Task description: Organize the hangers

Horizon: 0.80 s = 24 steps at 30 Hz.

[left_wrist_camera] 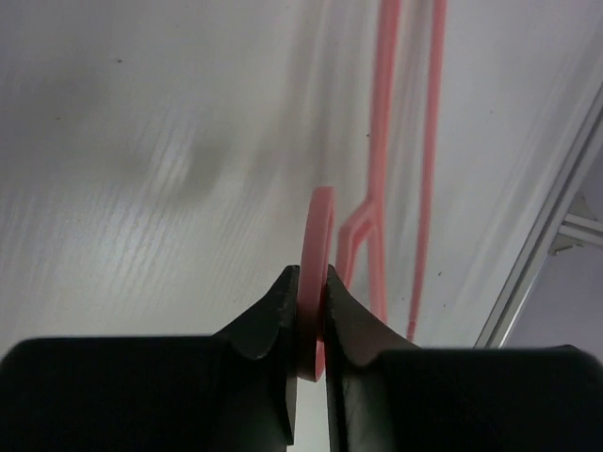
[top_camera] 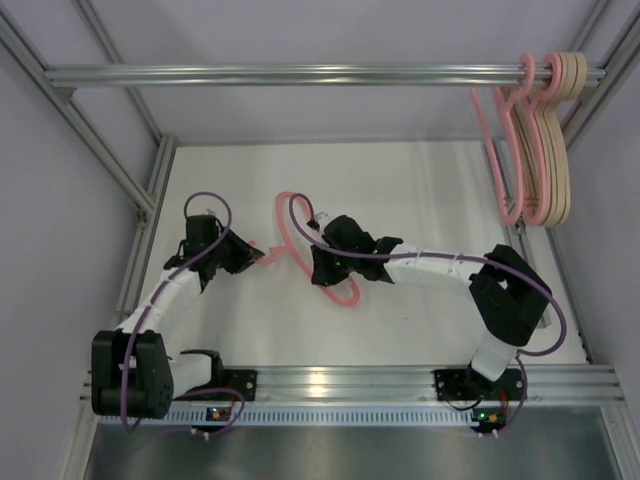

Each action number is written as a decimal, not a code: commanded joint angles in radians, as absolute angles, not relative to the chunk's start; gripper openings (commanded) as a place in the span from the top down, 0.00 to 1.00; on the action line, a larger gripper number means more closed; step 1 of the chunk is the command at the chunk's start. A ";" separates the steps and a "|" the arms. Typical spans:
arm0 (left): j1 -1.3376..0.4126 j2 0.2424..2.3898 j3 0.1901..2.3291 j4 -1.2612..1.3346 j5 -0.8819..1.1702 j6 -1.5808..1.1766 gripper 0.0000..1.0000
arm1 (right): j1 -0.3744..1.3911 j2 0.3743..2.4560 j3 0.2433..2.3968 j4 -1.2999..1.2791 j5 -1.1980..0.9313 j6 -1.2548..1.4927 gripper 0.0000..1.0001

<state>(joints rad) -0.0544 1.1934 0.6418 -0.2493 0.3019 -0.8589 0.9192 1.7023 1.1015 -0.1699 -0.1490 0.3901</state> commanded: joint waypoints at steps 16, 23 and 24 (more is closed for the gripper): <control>-0.092 0.956 0.597 -0.202 0.295 -1.002 1.00 | 1.038 1.620 1.091 -0.061 0.073 0.284 0.43; -0.097 0.911 0.626 -0.261 0.264 -1.000 1.00 | 1.146 1.693 1.146 -0.064 0.334 0.177 0.40; -0.097 0.902 0.632 -0.267 0.262 -1.000 1.00 | 1.170 1.718 1.153 -0.066 0.365 0.163 0.40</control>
<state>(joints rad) -0.0929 0.9382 0.6025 -0.2600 0.2775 -0.9852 1.1149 1.6726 1.0927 -0.1242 0.1928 0.2386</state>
